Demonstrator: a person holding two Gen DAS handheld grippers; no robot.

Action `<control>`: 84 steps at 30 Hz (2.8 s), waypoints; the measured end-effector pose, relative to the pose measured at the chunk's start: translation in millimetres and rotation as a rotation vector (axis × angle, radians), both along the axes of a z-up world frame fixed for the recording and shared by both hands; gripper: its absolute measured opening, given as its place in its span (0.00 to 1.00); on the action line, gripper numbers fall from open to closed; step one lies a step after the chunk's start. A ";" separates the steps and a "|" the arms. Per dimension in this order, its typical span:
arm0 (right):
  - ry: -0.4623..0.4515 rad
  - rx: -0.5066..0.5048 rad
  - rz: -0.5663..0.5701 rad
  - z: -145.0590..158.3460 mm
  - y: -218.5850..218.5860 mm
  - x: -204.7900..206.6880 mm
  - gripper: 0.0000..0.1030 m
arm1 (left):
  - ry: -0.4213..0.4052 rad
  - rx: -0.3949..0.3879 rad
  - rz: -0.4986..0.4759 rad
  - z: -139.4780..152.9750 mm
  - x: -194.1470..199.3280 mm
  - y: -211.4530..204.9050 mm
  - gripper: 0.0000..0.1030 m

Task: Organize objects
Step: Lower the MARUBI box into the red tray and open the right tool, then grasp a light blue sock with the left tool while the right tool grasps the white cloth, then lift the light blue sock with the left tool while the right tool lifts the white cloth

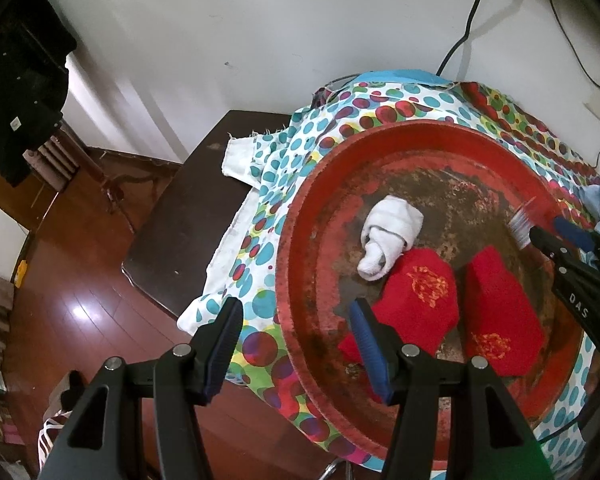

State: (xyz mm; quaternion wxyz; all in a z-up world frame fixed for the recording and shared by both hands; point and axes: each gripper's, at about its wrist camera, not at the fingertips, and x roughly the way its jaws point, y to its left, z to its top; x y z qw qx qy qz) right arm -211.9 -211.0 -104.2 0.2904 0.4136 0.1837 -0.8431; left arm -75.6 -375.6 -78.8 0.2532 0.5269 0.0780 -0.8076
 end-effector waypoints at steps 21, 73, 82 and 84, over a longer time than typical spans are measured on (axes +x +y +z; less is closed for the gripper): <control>0.002 -0.054 -0.357 10.9 212.5 3.2 0.52 | -0.003 -0.025 -0.167 2.2 -20.0 66.7 0.56; -0.033 -0.228 -0.376 -33.8 341.7 -5.0 0.33 | -0.004 0.184 -0.746 -51.9 -214.2 348.9 0.16; -0.054 -0.227 -0.375 -38.5 341.1 -2.5 0.34 | -0.030 0.257 -0.704 -30.9 -186.3 329.5 0.52; -0.056 -0.227 -0.372 -38.7 340.6 -2.4 0.34 | 0.000 0.237 -0.697 -25.8 -187.1 331.4 0.58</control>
